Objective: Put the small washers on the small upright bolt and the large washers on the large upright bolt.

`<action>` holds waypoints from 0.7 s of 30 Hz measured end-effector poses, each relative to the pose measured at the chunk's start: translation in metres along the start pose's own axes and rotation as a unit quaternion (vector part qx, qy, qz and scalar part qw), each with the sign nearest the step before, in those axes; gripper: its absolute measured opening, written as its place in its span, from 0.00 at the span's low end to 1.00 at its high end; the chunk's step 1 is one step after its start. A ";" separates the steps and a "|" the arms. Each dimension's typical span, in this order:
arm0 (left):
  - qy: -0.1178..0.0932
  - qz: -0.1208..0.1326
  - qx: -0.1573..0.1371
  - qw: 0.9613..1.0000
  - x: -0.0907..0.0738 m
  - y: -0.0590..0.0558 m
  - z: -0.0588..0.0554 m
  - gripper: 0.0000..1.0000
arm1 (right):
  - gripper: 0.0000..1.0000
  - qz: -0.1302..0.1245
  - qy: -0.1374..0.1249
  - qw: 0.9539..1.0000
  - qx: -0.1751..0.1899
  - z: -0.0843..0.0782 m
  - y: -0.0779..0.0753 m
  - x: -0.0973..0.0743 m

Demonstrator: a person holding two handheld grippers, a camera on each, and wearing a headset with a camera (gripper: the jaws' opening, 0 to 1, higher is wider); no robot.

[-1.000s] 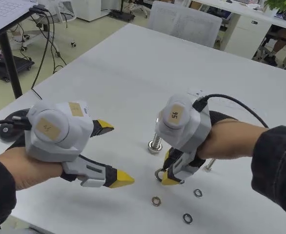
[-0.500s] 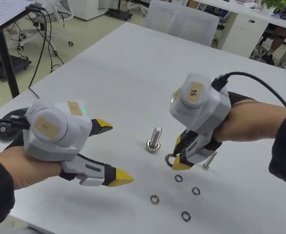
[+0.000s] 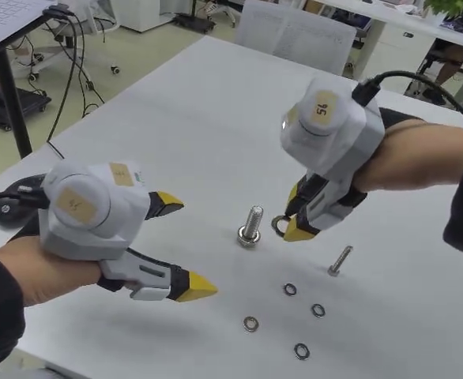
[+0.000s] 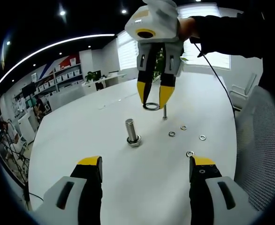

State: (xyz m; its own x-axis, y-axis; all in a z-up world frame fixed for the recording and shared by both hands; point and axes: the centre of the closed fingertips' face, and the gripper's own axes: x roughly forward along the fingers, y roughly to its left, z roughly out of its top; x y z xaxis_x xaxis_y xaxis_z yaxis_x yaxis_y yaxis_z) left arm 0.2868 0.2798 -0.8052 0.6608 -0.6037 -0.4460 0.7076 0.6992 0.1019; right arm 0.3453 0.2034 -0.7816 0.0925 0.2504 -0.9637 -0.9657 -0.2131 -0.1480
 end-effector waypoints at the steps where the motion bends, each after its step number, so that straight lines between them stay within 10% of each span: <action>1: 0.000 0.000 0.000 1.000 0.000 0.000 0.000 0.75 | 0.23 -0.002 -0.003 1.000 -0.001 0.003 -0.003 -0.001; 21: -0.003 0.003 -0.008 1.000 0.000 0.003 -0.002 0.75 | 0.23 0.003 0.006 0.999 -0.033 0.028 -0.031 0.011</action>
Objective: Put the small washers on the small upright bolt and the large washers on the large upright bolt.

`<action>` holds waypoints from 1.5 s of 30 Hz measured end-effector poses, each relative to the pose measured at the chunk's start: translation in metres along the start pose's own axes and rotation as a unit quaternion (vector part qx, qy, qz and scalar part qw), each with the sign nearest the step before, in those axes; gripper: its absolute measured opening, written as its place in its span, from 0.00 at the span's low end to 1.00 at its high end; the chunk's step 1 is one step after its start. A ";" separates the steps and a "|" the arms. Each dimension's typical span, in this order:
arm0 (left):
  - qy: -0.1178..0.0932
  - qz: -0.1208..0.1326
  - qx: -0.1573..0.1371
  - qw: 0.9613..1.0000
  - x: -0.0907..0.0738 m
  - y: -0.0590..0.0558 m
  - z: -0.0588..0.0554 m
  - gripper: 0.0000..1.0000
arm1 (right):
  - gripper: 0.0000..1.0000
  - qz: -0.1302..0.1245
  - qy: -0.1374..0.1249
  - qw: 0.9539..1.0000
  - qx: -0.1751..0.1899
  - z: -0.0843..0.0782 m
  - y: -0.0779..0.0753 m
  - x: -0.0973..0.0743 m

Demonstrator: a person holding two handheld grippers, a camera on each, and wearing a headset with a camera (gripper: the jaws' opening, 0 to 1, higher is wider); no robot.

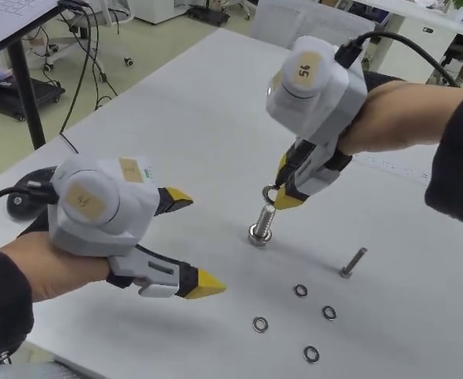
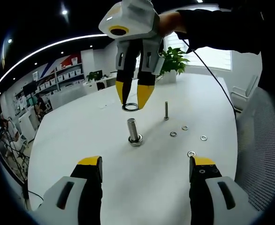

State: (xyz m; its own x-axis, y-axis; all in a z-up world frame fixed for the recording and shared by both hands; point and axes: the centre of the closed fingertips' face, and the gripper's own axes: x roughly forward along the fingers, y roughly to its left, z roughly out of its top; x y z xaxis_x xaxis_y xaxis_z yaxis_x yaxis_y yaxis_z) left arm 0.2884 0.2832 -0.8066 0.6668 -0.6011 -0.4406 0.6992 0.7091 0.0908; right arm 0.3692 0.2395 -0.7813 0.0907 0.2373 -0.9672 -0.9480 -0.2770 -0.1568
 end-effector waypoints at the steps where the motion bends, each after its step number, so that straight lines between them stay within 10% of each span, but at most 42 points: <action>1: -0.001 0.000 0.000 1.000 0.000 0.000 0.000 0.75 | 0.23 0.001 0.001 1.000 0.000 0.000 0.000 0.001; 45: -0.022 -0.016 -0.006 1.000 0.005 -0.003 0.010 0.75 | 0.23 0.035 0.026 0.999 0.009 -0.011 -0.001 0.031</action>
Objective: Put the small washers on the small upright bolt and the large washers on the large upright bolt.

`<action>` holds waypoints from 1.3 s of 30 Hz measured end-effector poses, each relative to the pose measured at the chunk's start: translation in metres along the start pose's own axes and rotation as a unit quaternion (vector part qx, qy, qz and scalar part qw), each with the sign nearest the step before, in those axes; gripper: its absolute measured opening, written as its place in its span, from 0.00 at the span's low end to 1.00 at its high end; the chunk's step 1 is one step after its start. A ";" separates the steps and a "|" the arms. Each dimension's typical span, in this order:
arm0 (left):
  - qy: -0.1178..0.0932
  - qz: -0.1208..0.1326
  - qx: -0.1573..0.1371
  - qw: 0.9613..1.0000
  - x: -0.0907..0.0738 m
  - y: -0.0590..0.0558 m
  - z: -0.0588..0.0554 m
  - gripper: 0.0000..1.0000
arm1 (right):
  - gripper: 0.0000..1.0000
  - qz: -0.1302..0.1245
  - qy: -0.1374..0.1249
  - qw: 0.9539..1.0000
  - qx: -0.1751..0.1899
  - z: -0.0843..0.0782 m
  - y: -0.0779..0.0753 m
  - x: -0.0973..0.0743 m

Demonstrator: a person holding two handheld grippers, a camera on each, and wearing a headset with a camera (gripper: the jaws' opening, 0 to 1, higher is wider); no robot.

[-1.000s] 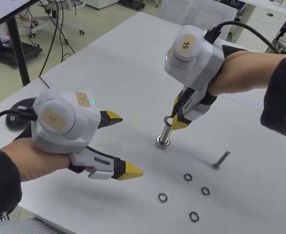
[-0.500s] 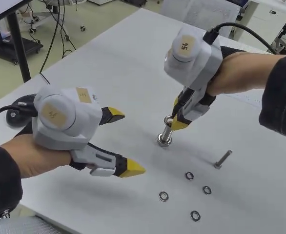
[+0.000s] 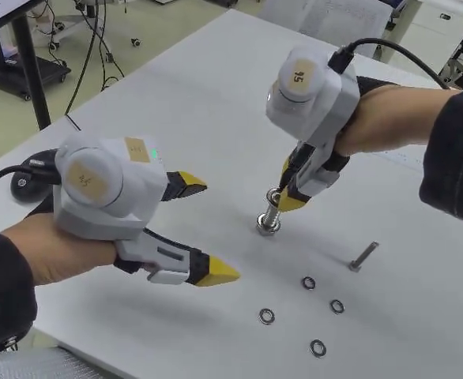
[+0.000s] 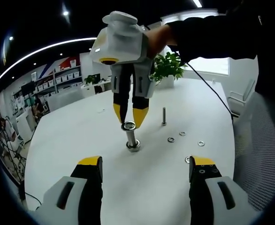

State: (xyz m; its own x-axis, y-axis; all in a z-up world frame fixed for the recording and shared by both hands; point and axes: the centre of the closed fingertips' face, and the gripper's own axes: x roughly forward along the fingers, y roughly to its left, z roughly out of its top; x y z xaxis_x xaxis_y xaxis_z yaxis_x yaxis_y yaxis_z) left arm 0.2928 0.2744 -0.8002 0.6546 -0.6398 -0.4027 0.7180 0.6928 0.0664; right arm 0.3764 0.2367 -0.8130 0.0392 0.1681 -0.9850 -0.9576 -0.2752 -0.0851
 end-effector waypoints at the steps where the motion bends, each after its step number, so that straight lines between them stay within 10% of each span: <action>1: 0.000 0.000 0.000 1.000 0.000 0.000 0.000 0.75 | 0.23 0.000 0.001 1.000 0.000 0.000 0.000 0.001; 39: 0.007 0.000 -0.001 1.000 0.000 0.000 -0.004 0.73 | 0.23 0.015 -0.001 1.000 0.010 -0.009 0.001 0.038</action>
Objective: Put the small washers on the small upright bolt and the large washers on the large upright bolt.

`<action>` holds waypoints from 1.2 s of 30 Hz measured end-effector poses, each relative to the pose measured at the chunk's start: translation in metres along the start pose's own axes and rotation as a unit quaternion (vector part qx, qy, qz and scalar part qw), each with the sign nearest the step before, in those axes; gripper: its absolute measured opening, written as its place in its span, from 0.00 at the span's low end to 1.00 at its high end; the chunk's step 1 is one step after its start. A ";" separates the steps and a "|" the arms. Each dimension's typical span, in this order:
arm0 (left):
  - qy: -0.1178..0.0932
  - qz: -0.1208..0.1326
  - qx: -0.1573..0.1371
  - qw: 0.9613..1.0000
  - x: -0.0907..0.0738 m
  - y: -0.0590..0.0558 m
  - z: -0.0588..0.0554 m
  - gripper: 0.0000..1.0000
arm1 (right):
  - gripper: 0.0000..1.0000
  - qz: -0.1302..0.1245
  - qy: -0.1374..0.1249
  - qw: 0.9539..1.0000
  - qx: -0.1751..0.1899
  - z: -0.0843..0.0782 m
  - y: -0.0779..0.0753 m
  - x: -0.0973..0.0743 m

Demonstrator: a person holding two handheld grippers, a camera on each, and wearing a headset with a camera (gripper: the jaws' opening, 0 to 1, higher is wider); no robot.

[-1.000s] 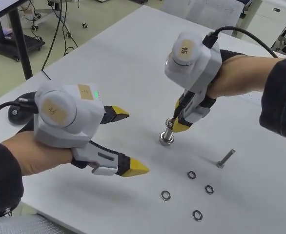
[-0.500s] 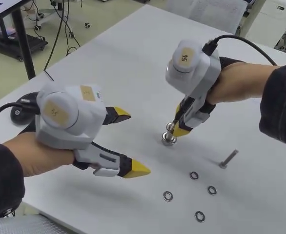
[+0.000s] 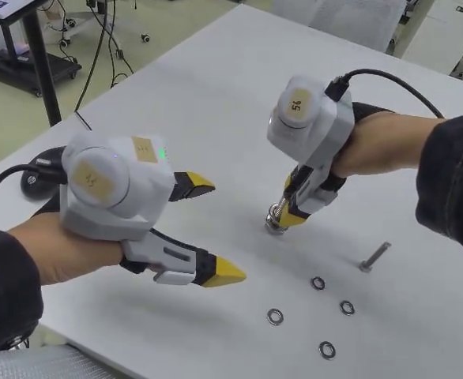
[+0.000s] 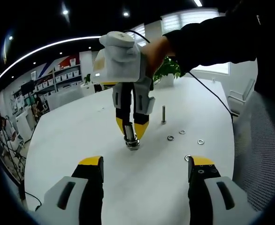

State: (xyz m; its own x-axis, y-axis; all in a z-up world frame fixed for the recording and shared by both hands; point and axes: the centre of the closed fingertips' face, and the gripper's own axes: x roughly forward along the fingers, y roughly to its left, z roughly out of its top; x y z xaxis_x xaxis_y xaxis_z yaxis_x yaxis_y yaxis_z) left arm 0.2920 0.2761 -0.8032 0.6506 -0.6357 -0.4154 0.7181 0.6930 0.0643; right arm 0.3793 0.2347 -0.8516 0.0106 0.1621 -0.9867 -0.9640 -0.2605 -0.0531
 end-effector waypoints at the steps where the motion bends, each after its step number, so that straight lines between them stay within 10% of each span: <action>1: 0.000 0.000 0.000 1.000 0.000 0.000 0.000 0.73 | 0.23 0.001 0.001 1.000 0.000 0.000 0.000 0.001; 36: 0.002 0.002 -0.002 1.000 -0.002 -0.001 -0.002 0.73 | 0.26 -0.003 -0.005 1.000 0.005 -0.004 0.001 0.009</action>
State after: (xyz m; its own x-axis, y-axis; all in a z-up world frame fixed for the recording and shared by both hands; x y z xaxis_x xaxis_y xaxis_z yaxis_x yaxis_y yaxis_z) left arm 0.2897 0.2770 -0.8044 0.6520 -0.6320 -0.4188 0.7150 0.6963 0.0624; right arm 0.3793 0.2322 -0.8610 0.0135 0.1722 -0.9850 -0.9666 -0.2500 -0.0570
